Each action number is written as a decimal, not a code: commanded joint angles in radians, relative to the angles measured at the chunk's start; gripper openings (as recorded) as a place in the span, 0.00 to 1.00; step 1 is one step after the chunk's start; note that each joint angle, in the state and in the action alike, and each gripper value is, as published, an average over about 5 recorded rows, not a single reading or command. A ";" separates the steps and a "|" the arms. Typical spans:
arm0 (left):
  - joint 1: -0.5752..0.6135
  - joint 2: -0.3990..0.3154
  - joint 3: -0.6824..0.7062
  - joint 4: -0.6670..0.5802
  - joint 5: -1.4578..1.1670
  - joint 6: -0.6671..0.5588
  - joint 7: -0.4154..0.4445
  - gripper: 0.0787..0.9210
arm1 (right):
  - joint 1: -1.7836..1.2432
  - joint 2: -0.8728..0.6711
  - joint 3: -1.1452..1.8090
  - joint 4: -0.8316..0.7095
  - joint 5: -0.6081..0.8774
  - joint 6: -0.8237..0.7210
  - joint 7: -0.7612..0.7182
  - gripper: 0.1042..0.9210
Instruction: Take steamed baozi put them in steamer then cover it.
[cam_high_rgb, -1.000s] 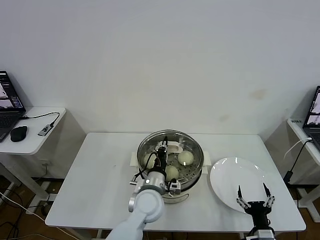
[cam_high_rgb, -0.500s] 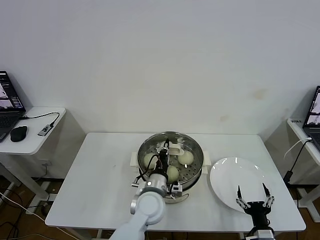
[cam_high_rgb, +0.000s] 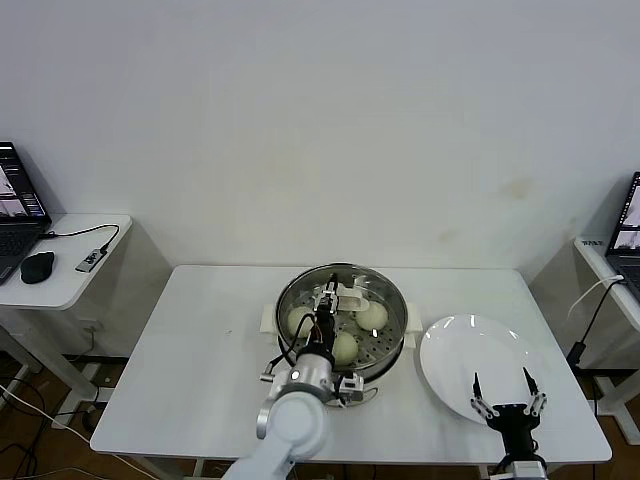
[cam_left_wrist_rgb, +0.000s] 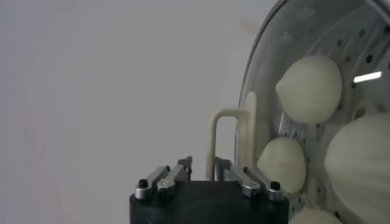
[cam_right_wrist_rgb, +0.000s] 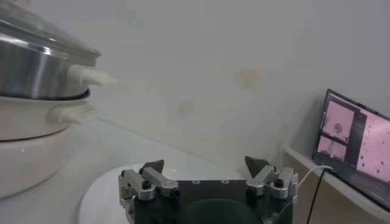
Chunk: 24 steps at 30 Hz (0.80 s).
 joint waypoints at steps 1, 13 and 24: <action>0.177 0.100 -0.012 -0.263 -0.099 -0.009 -0.052 0.51 | -0.001 0.002 -0.002 0.001 -0.002 0.001 0.000 0.88; 0.642 0.244 -0.382 -0.483 -0.978 -0.310 -0.552 0.87 | -0.020 -0.017 -0.046 0.024 0.040 0.014 -0.019 0.88; 0.756 0.181 -0.608 -0.263 -1.663 -0.653 -0.473 0.88 | -0.096 -0.115 -0.095 0.048 0.178 0.080 -0.048 0.88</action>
